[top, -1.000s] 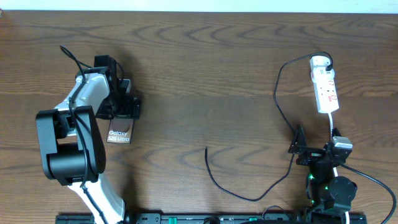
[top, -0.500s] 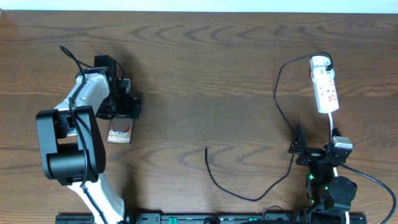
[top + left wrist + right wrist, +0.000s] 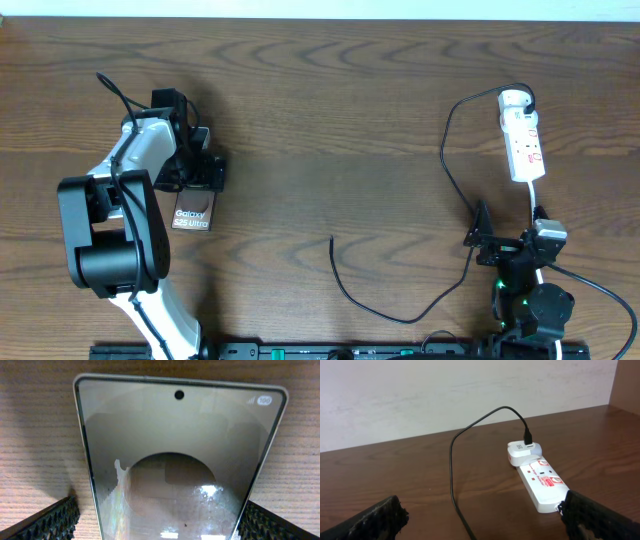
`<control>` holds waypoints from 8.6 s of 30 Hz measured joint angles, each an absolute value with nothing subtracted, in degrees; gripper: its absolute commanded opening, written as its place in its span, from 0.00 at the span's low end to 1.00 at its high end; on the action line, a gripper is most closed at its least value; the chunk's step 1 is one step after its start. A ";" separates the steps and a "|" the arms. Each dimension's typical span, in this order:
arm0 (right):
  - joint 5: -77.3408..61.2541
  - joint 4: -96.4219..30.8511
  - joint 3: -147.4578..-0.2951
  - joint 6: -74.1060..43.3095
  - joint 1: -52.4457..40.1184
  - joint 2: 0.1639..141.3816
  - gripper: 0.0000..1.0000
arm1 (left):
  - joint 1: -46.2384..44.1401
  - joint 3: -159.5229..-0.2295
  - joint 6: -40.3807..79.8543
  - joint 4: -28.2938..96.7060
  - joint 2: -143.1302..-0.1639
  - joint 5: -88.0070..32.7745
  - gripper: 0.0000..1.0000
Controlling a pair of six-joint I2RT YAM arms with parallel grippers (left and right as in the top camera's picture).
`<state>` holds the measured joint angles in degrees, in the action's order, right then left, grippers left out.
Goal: Plug charger to phone and switch on socket
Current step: 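Close the left gripper on the phone's edge, then lift the phone with the left gripper and tilt it upright, then move the right gripper to the phone held by the left gripper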
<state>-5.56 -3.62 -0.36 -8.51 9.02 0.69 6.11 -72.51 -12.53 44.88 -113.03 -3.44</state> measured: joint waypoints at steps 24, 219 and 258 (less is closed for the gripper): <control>-5.56 -3.64 -0.36 -8.49 9.02 0.69 0.99 | 6.04 -70.57 -13.41 43.62 -111.96 -3.25 0.98; -8.32 1.28 -12.40 -7.99 9.02 11.55 0.99 | 13.45 -73.84 60.18 50.46 -87.64 -22.02 0.07; -68.58 22.02 -72.82 -48.84 -23.27 118.45 0.99 | 2.02 -73.82 83.64 50.37 -87.64 -7.51 0.07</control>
